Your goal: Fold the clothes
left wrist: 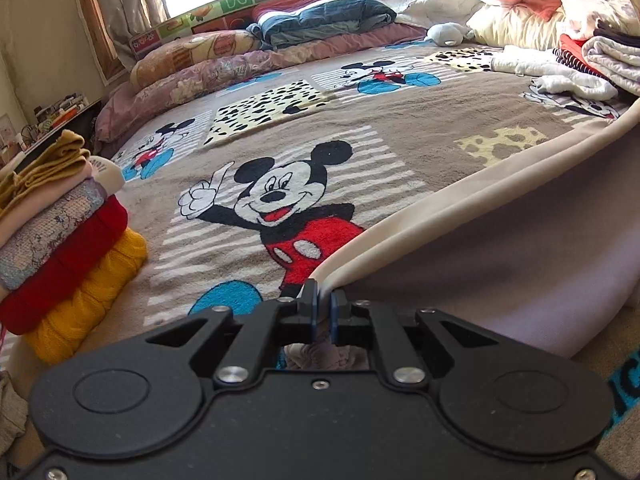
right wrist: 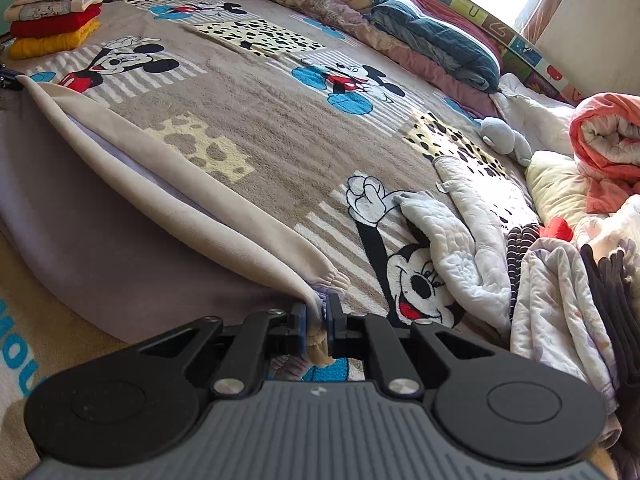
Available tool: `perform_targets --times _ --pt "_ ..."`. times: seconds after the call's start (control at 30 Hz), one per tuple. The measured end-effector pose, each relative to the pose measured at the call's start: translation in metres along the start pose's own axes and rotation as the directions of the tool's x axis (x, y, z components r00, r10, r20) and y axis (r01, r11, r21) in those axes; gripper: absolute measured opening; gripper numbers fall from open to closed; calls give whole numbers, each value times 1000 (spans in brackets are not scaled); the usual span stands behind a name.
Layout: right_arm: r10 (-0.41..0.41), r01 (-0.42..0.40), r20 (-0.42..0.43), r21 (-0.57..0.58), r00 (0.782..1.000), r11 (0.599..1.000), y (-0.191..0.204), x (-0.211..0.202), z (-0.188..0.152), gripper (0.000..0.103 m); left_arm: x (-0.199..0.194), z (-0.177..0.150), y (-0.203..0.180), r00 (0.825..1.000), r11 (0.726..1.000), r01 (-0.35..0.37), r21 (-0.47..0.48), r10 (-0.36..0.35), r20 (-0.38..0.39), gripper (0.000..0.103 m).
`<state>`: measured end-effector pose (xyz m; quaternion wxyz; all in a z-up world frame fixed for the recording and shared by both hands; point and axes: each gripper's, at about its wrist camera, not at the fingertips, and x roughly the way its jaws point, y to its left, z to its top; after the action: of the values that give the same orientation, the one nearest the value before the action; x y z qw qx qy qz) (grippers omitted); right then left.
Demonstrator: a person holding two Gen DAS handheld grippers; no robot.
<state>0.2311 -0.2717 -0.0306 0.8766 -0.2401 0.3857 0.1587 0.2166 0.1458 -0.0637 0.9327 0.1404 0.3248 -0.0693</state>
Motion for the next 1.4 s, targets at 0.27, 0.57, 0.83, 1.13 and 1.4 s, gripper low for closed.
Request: perform_targets --times 0.27,0.57,0.83,1.13,1.4 --pt "17 -19 -75 -32 997 999 -3 34 20 11 15 2 18 998 994 48 -100 -51 -24 6" --pt "9 -11 -97 -22 995 1000 -12 48 31 11 13 8 27 995 980 87 -181 -94 -32 6" --pt "-2 3 -87 12 996 1000 -21 49 36 11 11 12 28 993 970 97 -222 -108 -37 6" --pt "27 -22 -133 43 991 999 -22 69 35 11 21 17 33 993 959 89 -269 -105 -47 6" --pt "64 -48 -170 96 983 994 -32 75 32 11 33 23 32 992 960 100 -262 -117 -53 6"
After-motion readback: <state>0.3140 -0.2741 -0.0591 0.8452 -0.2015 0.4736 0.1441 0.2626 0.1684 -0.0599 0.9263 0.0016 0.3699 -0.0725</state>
